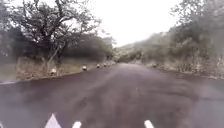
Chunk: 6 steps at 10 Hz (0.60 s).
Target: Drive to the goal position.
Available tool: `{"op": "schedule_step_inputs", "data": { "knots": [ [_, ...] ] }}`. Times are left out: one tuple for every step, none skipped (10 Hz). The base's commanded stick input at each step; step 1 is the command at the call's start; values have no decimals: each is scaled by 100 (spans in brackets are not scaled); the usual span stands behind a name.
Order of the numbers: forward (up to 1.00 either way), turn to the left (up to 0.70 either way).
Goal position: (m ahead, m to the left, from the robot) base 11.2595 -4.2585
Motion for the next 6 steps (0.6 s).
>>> {"op": "schedule_step_inputs", "data": {
  "knots": [
    [100,0],
    [100,0],
    [100,-5],
    [100,-15],
    [100,-26],
    [100,-35]
  ]
}}
